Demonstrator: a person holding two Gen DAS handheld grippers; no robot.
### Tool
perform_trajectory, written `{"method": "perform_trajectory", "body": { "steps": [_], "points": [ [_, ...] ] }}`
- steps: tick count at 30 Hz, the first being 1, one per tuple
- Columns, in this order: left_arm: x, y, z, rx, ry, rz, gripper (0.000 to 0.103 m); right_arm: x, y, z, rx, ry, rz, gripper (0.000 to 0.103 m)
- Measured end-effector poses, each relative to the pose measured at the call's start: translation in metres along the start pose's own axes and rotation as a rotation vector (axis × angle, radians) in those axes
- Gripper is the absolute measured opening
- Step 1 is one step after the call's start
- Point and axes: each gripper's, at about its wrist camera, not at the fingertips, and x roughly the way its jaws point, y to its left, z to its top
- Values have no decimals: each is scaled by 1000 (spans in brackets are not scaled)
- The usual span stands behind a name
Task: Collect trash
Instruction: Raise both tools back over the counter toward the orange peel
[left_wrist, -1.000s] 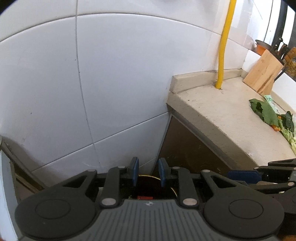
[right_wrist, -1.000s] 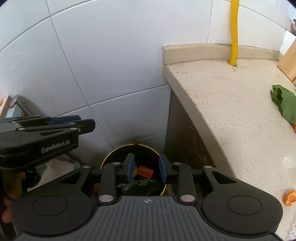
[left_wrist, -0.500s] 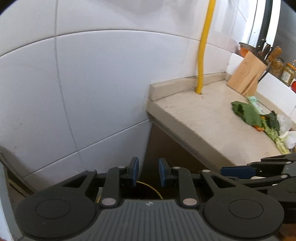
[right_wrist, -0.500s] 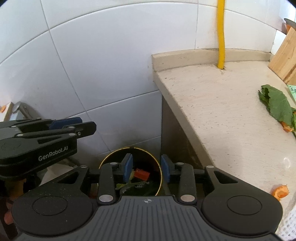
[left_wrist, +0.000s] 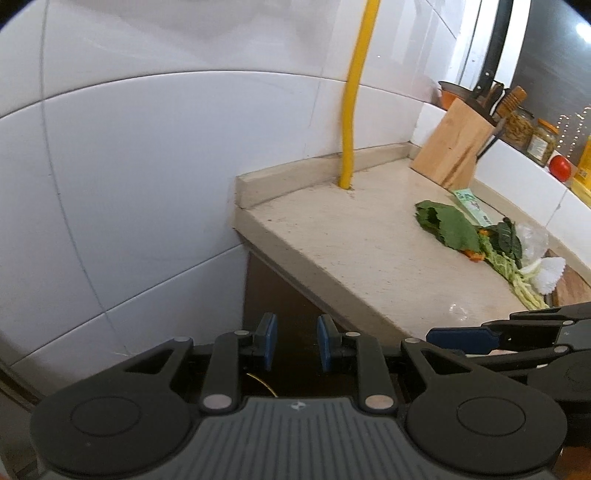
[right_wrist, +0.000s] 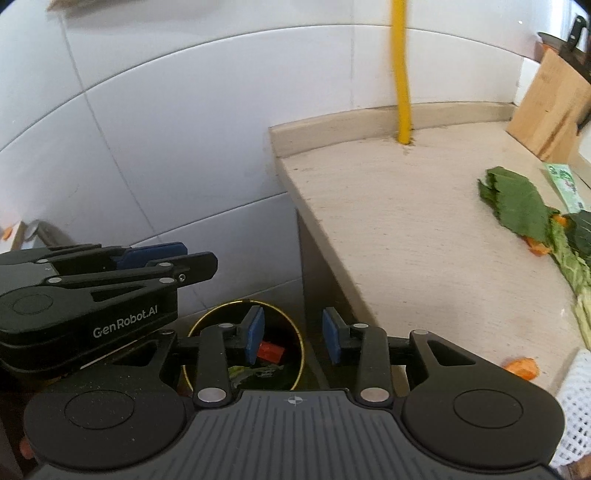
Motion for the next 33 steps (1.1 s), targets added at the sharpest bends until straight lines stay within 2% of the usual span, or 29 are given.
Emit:
{"method": "perform_trajectory", "body": {
  "steps": [19, 33],
  "points": [
    [4, -42, 6, 51, 1, -112, 19, -25, -34, -9, 81, -40, -85, 46],
    [4, -63, 10, 63, -6, -162, 19, -38, -50, -15, 108, -62, -121, 47]
  ]
}}
